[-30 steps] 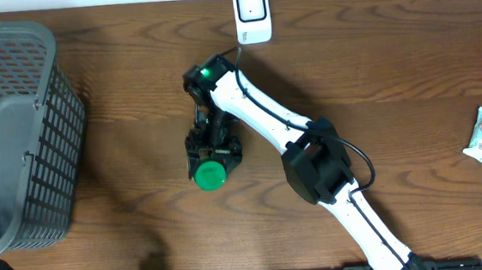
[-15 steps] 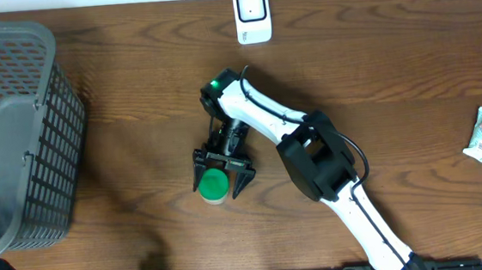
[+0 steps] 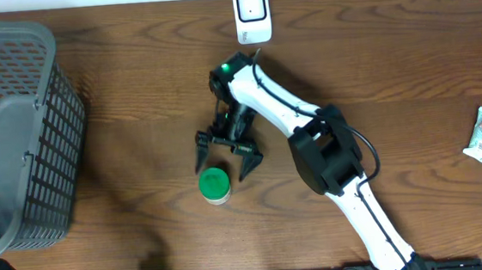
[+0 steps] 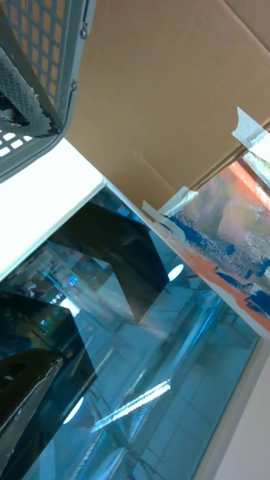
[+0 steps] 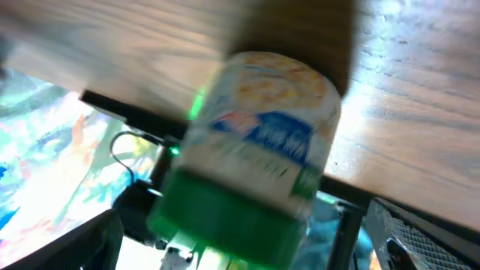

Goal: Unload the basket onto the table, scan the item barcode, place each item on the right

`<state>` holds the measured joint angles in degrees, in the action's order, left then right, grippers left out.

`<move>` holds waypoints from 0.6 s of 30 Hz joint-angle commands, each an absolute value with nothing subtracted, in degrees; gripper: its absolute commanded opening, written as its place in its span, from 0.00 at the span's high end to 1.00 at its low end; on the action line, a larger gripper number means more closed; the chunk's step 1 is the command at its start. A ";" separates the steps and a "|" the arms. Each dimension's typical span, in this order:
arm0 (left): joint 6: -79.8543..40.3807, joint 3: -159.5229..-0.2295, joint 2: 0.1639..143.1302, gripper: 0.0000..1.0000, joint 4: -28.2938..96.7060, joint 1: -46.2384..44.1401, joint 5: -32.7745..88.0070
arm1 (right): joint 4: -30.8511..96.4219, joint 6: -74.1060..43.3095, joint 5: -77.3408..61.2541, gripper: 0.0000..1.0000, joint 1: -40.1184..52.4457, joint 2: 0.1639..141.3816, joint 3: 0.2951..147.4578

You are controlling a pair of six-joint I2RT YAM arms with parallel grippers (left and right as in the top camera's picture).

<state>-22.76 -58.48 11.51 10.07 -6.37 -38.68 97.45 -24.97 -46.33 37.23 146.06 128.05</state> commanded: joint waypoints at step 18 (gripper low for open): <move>-23.27 -58.17 11.20 0.10 9.82 -6.02 -37.89 | 94.63 -8.67 -3.38 0.01 54.24 128.11 135.76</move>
<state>-22.79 -58.48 11.53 10.07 -6.37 -38.68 95.09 -14.92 -9.23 50.35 126.08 138.21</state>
